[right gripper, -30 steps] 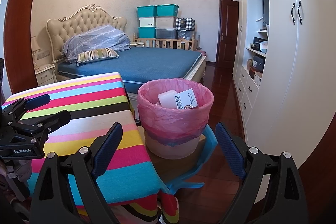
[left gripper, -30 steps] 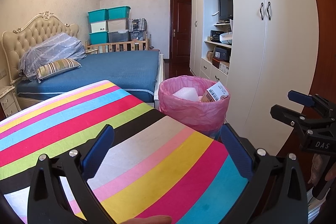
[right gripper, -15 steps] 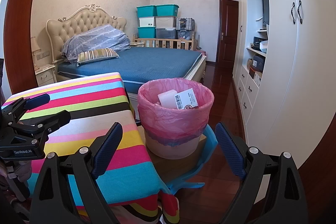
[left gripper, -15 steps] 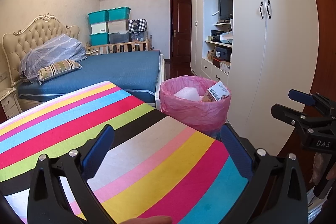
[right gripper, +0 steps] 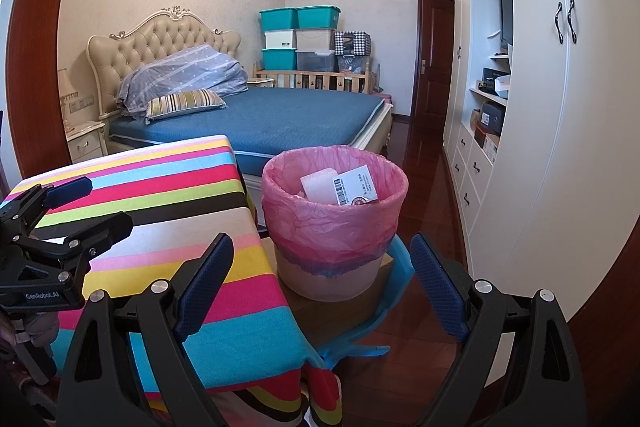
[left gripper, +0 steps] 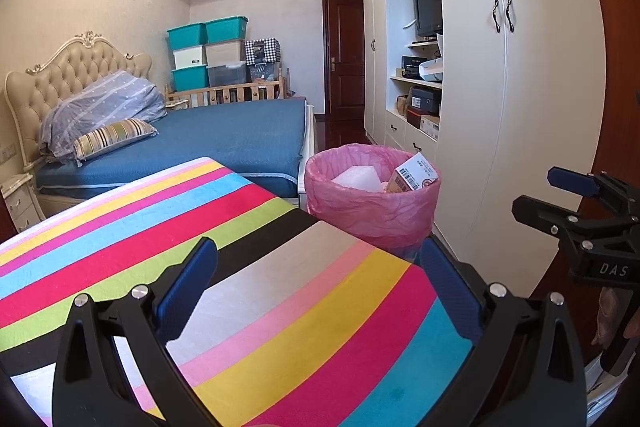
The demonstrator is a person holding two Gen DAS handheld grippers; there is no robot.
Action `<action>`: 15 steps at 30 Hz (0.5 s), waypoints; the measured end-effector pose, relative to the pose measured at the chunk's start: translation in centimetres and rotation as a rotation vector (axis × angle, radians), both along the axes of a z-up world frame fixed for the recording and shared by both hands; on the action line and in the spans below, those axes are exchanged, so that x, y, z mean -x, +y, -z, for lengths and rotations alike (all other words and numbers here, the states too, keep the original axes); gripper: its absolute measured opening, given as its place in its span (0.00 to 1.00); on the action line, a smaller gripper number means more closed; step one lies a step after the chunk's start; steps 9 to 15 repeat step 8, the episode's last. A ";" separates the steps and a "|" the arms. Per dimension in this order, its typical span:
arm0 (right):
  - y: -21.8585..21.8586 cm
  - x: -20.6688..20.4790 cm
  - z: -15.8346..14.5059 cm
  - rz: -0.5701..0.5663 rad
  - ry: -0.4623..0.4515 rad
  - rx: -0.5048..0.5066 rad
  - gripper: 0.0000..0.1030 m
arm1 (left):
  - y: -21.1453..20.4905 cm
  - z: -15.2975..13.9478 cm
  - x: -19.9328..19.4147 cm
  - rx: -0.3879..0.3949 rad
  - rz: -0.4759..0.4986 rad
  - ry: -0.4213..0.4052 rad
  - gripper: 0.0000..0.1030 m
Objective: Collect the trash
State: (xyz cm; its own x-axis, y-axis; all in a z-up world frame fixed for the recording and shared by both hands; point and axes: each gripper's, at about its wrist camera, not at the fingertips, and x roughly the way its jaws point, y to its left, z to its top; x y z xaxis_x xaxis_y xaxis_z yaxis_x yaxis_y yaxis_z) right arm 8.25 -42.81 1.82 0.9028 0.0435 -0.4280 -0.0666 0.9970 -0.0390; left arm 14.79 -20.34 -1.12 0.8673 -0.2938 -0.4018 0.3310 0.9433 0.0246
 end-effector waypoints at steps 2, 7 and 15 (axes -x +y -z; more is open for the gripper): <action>0.1 0.0 0.0 -0.001 0.001 0.000 0.82 | 0.1 0.0 0.0 0.003 0.015 0.007 0.96; 1.1 -0.4 0.2 -0.018 0.013 0.004 0.82 | 2.0 -0.3 0.0 0.003 0.001 0.042 0.96; 1.9 -0.5 0.4 -0.036 0.024 0.002 0.82 | 3.0 -0.4 0.0 0.004 -0.007 0.055 0.96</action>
